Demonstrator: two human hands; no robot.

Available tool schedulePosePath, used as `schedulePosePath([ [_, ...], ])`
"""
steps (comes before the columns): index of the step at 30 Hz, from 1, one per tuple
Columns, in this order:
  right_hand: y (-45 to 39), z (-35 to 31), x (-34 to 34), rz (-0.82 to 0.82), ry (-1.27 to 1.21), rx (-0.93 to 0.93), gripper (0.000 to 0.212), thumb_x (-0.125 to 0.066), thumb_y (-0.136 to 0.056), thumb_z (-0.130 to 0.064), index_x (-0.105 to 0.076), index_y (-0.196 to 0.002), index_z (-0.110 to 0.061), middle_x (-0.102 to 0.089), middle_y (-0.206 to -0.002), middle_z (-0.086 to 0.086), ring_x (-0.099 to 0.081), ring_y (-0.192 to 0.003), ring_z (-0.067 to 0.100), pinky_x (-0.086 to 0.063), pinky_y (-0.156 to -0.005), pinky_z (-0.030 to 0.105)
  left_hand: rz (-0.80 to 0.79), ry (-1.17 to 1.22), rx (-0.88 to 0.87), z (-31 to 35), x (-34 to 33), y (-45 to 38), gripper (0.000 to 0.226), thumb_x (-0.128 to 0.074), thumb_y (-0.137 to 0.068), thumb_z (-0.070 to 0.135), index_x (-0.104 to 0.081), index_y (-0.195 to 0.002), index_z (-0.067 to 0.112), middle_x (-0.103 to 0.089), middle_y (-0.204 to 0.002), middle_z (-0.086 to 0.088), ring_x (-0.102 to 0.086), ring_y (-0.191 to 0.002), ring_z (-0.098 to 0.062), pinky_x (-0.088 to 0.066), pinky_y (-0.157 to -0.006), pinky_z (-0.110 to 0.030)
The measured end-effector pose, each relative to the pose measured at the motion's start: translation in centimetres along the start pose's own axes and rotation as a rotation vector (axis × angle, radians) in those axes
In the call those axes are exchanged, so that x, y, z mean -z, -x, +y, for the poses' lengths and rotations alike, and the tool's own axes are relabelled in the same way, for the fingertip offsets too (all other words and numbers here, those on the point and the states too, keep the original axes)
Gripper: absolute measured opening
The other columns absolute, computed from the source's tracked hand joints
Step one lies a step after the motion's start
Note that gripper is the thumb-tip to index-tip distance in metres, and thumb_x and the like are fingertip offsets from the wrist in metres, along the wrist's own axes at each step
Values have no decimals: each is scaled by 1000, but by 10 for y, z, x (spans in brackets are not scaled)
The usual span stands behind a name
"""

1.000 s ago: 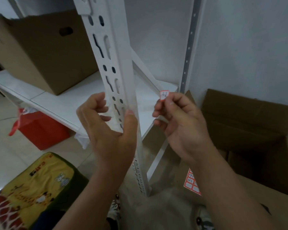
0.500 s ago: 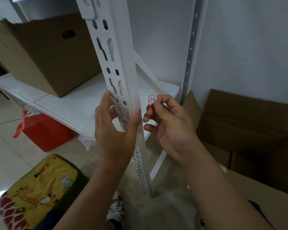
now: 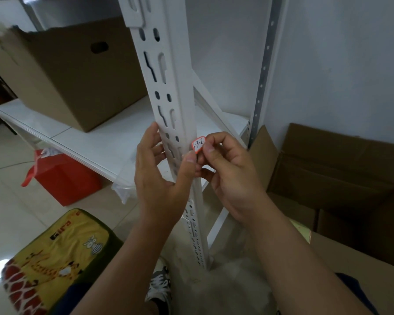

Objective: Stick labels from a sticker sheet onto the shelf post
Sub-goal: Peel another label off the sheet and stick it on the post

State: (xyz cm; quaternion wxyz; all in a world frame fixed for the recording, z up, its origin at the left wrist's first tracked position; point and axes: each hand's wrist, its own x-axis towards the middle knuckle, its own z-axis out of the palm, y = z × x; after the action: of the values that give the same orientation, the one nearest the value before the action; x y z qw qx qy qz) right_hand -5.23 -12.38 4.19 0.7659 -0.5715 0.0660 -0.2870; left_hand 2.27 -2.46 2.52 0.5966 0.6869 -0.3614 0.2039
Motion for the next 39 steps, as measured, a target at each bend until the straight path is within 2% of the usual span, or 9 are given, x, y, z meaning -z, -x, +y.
schedulePosePath([
  [3, 0, 1, -1, 13, 8, 11, 12, -48, -98, -5, -55, -89, -7, -62, -74, 1, -58, -69, 15, -54, -72, 32, 9, -2, 7, 1, -2, 0, 62, -62, -88, 44, -36, -138, 20, -57, -127, -10, -63, -106, -20, -54, -88, -26],
  [6, 0, 2, -1, 8, 27, 27, 11, -48, -98, -4, -56, -90, -6, -62, -69, -5, -58, -65, 10, -55, -72, 30, 23, -7, 15, -1, -3, -1, 61, -63, -88, 46, -35, -137, 25, -58, -126, -8, -63, -104, -18, -53, -87, -22],
  [9, 1, 3, -1, -1, 39, 39, 12, -48, -98, -4, -56, -90, -7, -61, -69, -3, -58, -67, 12, -55, -73, 31, 32, -7, 21, -2, -4, -1, 61, -63, -88, 46, -36, -137, 23, -58, -126, -9, -64, -104, -20, -55, -87, -28],
  [16, 0, 4, 0, -2, 48, 41, 15, -48, -98, -5, -58, -88, -9, -61, -69, -3, -58, -68, 14, -55, -74, 33, 29, -2, 3, -2, -4, -1, 67, -64, -89, 43, -39, -139, 6, -58, -124, -15, -64, -104, -25, -57, -85, -42],
  [20, 1, 3, -1, 2, 50, 40, 13, -48, -98, -4, -57, -89, -7, -61, -68, -3, -58, -68, 14, -56, -73, 30, 21, -6, -16, -3, -3, -1, 66, -64, -90, 38, -39, -140, 3, -58, -125, -16, -64, -104, -27, -57, -84, -41],
  [25, 1, 2, -1, 3, 55, 39, 11, -49, -98, -4, -57, -91, -5, -61, -68, -2, -58, -68, 16, -56, -73, 30, 28, 3, -22, -2, -3, -2, 62, -64, -90, 41, -39, -138, 10, -58, -125, -16, -64, -104, -26, -57, -84, -38],
  [32, 2, 1, -3, 12, 53, 26, 11, -48, -98, -4, -57, -93, -2, -61, -65, -3, -57, -65, 15, -54, -68, 27, 27, 17, -15, -4, -2, -4, 59, -68, -89, 31, -39, -137, 11, -59, -123, -13, -64, -103, -23, -56, -83, -33],
  [36, 2, 0, -4, 45, 61, 2, 10, -51, -97, -6, -59, -92, -3, -63, -66, -3, -59, -64, 13, -56, -68, 26, 4, 17, 28, -4, -1, -3, 74, -67, -87, 42, -36, -142, 4, -56, -124, -10, -62, -105, -19, -56, -84, -35],
  [39, 1, 0, -4, 67, 64, -14, 11, -53, -96, -7, -61, -87, -8, -65, -71, 2, -61, -68, 17, -57, -69, 28, -24, -8, 29, -2, -1, -5, 84, -61, -85, 62, -40, -142, 4, -53, -121, -8, -61, -104, -18, -55, -84, -27],
])
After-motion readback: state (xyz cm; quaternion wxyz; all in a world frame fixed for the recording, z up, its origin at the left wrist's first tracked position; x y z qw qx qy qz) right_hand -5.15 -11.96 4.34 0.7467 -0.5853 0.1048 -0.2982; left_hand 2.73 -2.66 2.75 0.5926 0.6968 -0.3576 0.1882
